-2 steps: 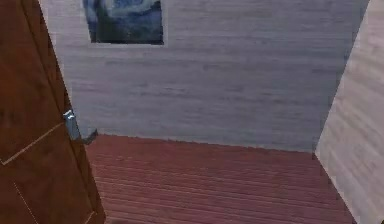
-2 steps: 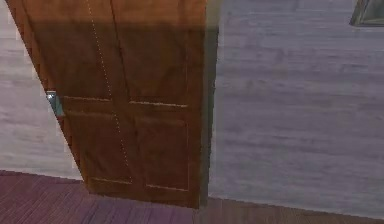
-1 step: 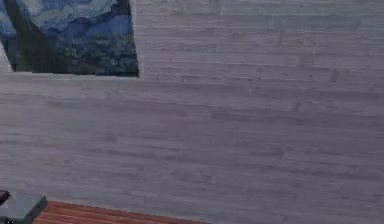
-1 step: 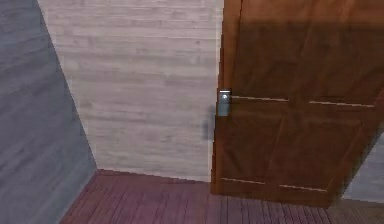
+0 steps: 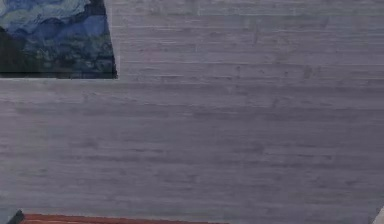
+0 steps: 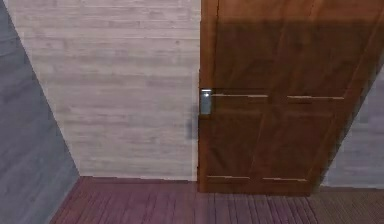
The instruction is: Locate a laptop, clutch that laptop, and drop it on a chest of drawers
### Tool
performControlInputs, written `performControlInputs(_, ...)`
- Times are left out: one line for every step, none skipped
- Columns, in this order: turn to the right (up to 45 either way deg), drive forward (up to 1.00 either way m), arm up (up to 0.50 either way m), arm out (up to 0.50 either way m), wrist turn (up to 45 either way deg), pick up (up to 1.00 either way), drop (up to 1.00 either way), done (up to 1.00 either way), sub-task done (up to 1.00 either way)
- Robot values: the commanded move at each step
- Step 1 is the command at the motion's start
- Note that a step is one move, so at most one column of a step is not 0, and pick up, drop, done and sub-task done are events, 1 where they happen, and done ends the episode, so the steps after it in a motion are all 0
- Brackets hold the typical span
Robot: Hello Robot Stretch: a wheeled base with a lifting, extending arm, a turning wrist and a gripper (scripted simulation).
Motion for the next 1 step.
performControlInputs(0.0,0.2,0.0,0.0,0.0,0.0,0.0,0.0,0.0)
